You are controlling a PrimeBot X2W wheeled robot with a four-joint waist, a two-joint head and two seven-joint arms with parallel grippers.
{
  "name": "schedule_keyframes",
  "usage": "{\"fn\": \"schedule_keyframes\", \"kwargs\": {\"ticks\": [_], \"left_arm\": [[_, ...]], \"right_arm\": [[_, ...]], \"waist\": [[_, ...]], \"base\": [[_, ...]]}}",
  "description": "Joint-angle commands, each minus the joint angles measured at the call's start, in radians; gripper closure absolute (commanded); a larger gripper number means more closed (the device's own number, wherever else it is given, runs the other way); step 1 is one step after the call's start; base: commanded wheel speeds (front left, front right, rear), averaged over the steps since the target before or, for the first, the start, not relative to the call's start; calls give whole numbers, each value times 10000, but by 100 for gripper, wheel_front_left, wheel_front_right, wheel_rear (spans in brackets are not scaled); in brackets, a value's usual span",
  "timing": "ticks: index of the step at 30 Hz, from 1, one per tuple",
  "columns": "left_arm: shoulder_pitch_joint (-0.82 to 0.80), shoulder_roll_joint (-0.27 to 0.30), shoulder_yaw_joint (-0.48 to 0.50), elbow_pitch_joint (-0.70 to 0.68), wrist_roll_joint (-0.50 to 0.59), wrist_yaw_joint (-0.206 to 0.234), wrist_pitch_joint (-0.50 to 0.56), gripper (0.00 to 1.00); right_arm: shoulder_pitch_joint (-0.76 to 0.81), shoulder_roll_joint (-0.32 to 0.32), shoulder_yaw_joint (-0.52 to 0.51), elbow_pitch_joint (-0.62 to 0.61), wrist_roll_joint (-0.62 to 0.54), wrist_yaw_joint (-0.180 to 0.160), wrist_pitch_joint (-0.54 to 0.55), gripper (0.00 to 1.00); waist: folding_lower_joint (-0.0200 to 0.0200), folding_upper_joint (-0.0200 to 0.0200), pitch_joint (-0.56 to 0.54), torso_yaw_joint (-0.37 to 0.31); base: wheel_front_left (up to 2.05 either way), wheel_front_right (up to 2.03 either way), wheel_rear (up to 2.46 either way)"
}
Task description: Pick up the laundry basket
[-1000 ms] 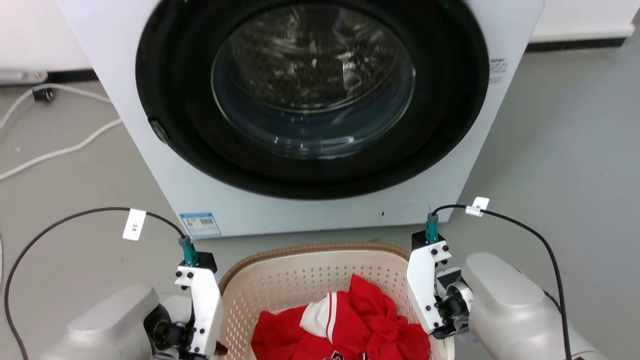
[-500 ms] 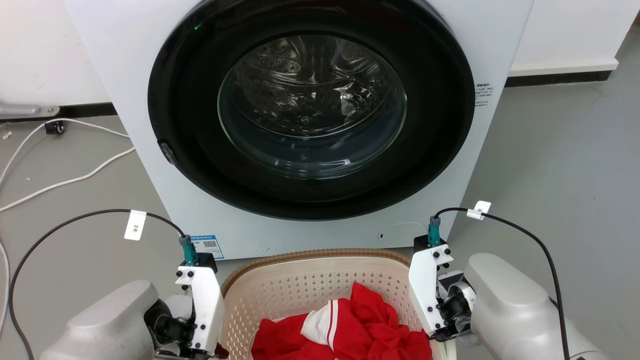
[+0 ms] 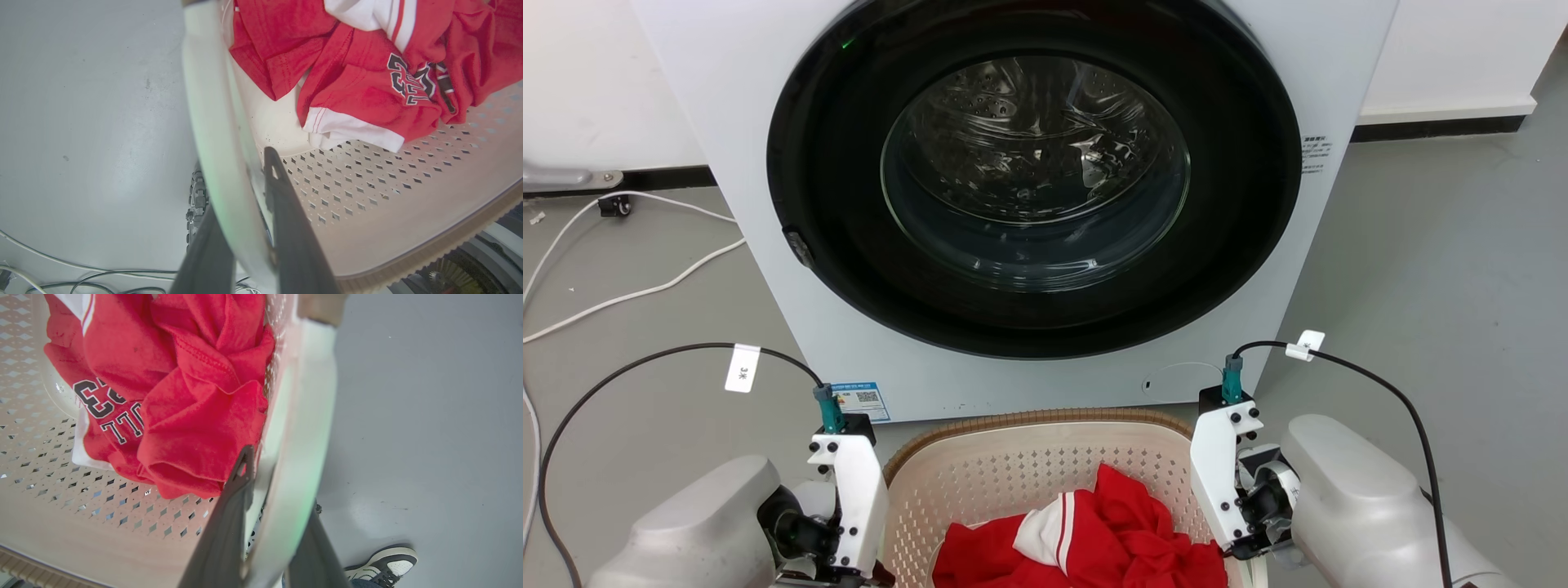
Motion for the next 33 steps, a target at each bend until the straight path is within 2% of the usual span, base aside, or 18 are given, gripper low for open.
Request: {"fn": "schedule_keyframes", "kwargs": {"ticks": [1,33], "left_arm": [[-133,-149,58,-89,-37,-123,24,100],[-121,-262,63,68,-97,-124,100,100]], "right_arm": [[-98,154,56,-32,58,49,-36,100],[-223,155,579,67,619,49,-181,100]], "waist": [[1,0,4,1],[1,0,6,-64]], "base": [[0,0,0],[0,0,0]]}}
